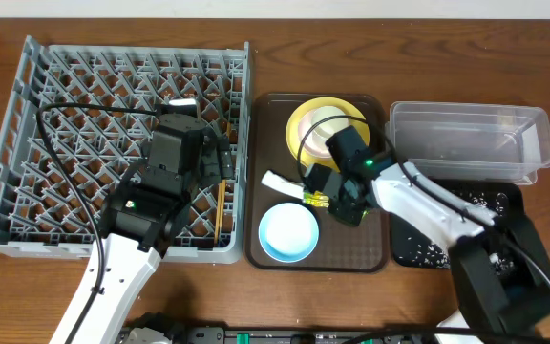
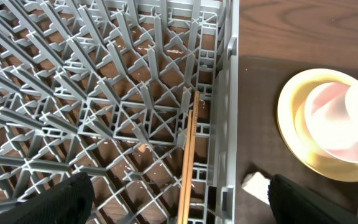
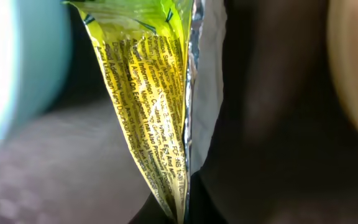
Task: Sort waste into correct bins and load items into the dishwasher
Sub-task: 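Lift the wrapper and tissue with the right gripper toward the clear bin, then lower the wrapper and tissue into the clear bin and open the right gripper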
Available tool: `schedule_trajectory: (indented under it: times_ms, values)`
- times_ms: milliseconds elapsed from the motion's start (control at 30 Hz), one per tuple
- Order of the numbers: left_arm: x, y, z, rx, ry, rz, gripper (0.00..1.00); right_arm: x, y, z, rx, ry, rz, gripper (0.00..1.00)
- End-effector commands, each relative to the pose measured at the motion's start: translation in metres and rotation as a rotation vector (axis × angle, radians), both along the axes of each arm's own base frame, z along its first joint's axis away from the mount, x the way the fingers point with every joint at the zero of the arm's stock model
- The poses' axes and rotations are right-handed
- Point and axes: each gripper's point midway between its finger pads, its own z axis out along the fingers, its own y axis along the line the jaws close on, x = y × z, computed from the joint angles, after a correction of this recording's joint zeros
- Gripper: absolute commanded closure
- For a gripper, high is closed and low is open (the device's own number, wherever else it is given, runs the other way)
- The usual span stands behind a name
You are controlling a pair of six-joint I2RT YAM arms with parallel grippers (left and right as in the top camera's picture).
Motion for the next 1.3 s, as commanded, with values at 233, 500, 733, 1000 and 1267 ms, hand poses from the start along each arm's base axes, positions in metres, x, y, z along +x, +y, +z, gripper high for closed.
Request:
schedule_trajectory:
  times_ms: [233, 500, 733, 1000, 1267]
  values:
    - [0.003, 0.002, 0.006, 0.001, -0.014, 0.012, 0.08, 0.034, -0.019, 0.107, 0.049, -0.372, -0.068, 0.99]
    - [0.003, 0.002, 0.006, 0.001, -0.014, 0.012, 0.07, 0.089, -0.115, 0.158, 0.044, -0.614, -0.712, 0.99]
    - [0.003, 0.002, 0.006, 0.001, -0.014, 0.012, 0.08, 0.102, -0.196, 0.163, 0.416, -0.544, -1.674, 0.99]
    - [0.003, 0.002, 0.006, 0.001, -0.014, 0.012, 0.07, 0.099, -0.22, 0.16, 0.792, -0.397, -2.334, 0.98]
    - [0.003, 0.002, 0.006, 0.001, -0.014, 0.012, 0.08, 0.101, -0.213, 0.124, 0.816, -0.269, -2.577, 0.98]
